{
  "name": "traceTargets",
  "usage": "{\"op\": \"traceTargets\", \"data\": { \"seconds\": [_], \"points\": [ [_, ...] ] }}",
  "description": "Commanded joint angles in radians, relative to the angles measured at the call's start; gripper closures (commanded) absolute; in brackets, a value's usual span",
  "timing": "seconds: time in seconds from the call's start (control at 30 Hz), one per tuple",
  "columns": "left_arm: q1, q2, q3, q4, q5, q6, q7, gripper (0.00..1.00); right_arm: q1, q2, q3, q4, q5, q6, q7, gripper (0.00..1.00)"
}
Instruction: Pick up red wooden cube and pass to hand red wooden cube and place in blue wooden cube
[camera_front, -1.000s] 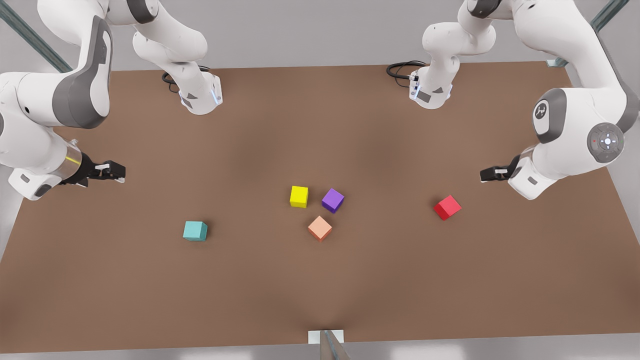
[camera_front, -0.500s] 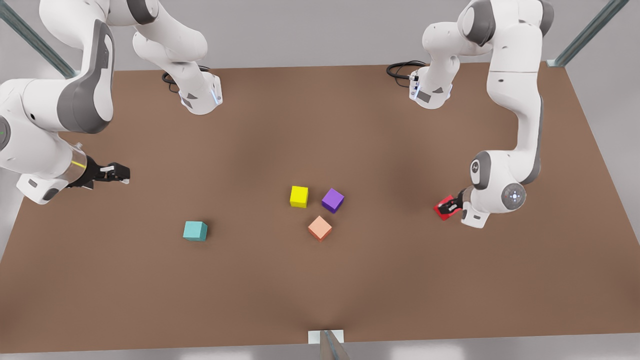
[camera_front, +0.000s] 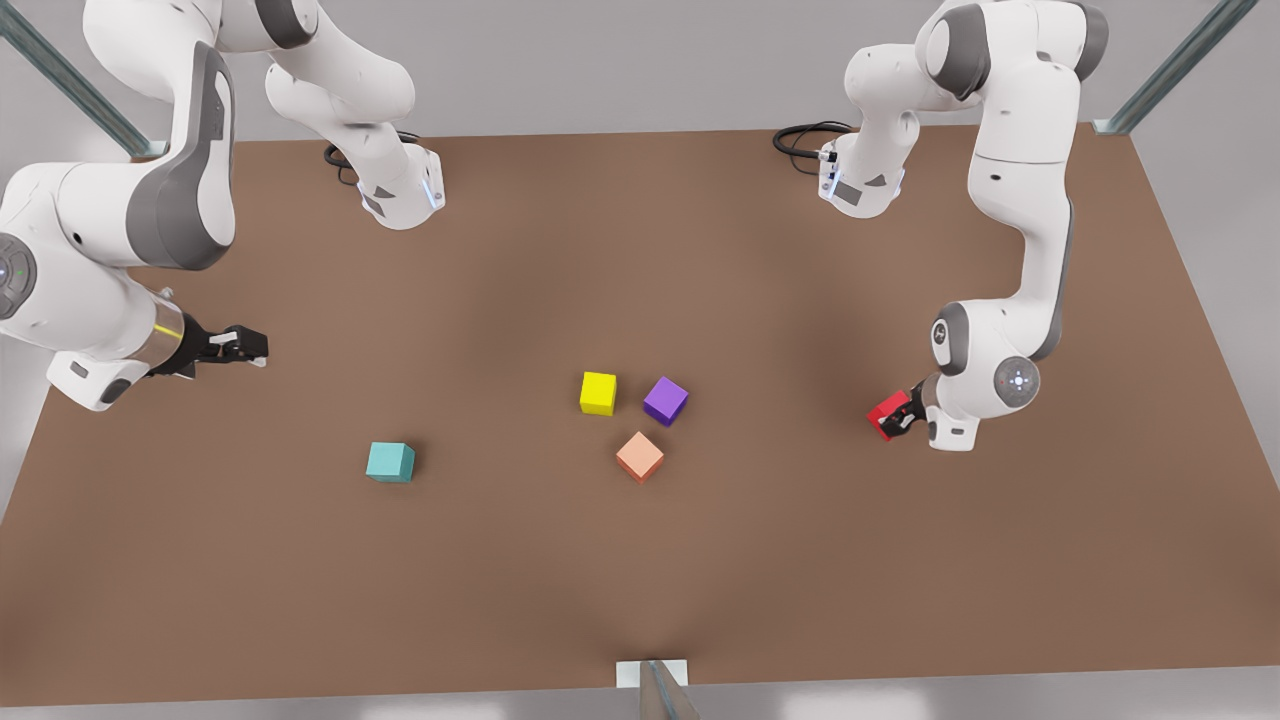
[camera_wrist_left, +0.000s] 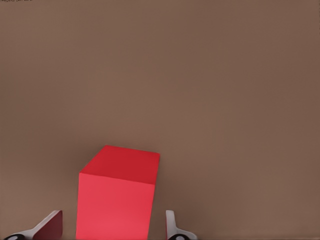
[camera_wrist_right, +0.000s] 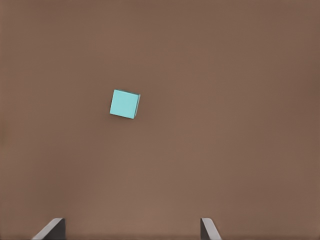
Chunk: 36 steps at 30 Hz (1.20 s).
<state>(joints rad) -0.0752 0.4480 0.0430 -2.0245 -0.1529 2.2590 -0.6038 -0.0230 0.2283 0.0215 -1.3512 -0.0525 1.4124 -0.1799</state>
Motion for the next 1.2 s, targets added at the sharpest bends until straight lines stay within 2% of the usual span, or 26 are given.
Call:
{"op": "traceTargets", "data": {
  "seconds": [0.0, 0.37, 0.4, 0.47, 0.6, 0.67, 0.7, 0.73, 0.77, 0.83, 0.93, 1.03, 1.07, 1.17],
  "points": [
    [0.000, 0.005, 0.000, -0.002, 0.001, 0.027, 0.168, 0.00, 0.000, -0.001, 0.000, 0.000, 0.000, -0.001, -0.009, 0.00],
    [0.008, 0.090, 0.000, 0.004, 0.003, 0.142, 0.168, 0.00, 0.006, 0.000, 0.000, -0.002, 0.000, -0.001, -0.009, 0.00],
    [0.008, 0.092, 0.000, 0.009, -0.002, 0.142, 0.167, 0.20, 0.006, 0.000, 0.000, -0.002, 0.000, -0.001, -0.009, 0.00],
    [0.015, 0.090, 0.000, 0.016, -0.007, 0.140, 0.165, 0.47, 0.006, -0.001, 0.000, -0.002, 0.002, -0.003, -0.012, 0.00],
    [0.015, 0.084, -0.023, 0.099, -0.028, 0.091, 0.160, 0.47, 0.006, 0.000, 0.000, -0.003, 0.002, -0.003, -0.013, 0.00],
    [0.014, 0.086, -0.031, 0.314, -0.140, -0.198, 0.159, 0.47, 0.006, 0.003, 0.000, -0.002, -0.001, -0.001, -0.012, 0.00],
    [0.012, 0.093, -0.058, 0.433, -0.197, -0.352, 0.159, 0.47, 0.012, 0.005, 0.000, -0.002, -0.003, -0.001, -0.007, 0.00],
    [0.012, 0.100, -0.086, 0.487, -0.258, -0.427, 0.157, 0.47, 0.014, 0.006, 0.000, -0.002, -0.001, -0.001, -0.007, 0.00],
    [0.009, 0.100, -0.156, 0.529, -0.339, -0.466, 0.136, 0.47, 0.014, 0.017, 0.001, 0.000, 0.016, 0.000, -0.016, 0.00],
    [0.009, 0.173, -0.353, 0.662, -0.343, -0.467, 0.030, 0.45, 0.031, 0.048, 0.003, 0.020, 0.059, 0.003, -0.029, 0.00],
    [0.008, 0.346, -0.528, 0.871, -0.444, -0.455, -0.042, 0.47, 0.035, 0.072, 0.001, 0.018, 0.117, 0.017, -0.078, 0.00],
    [-0.003, 0.435, -0.646, 0.918, -0.453, -0.311, -0.014, 0.47, 0.028, 0.167, -0.002, 0.030, 0.359, 0.017, -0.271, 0.00],
    [-0.024, 0.483, -0.661, 0.972, -0.455, -0.292, 0.011, 0.47, 0.029, 0.244, -0.002, 0.056, 0.495, 0.017, -0.383, 0.00],
    [-0.028, 0.544, -0.735, 0.986, -0.455, -0.194, 0.166, 0.49, 0.040, 0.350, 0.034, 0.116, 0.701, 0.022, -0.484, 0.00]
  ]
}}
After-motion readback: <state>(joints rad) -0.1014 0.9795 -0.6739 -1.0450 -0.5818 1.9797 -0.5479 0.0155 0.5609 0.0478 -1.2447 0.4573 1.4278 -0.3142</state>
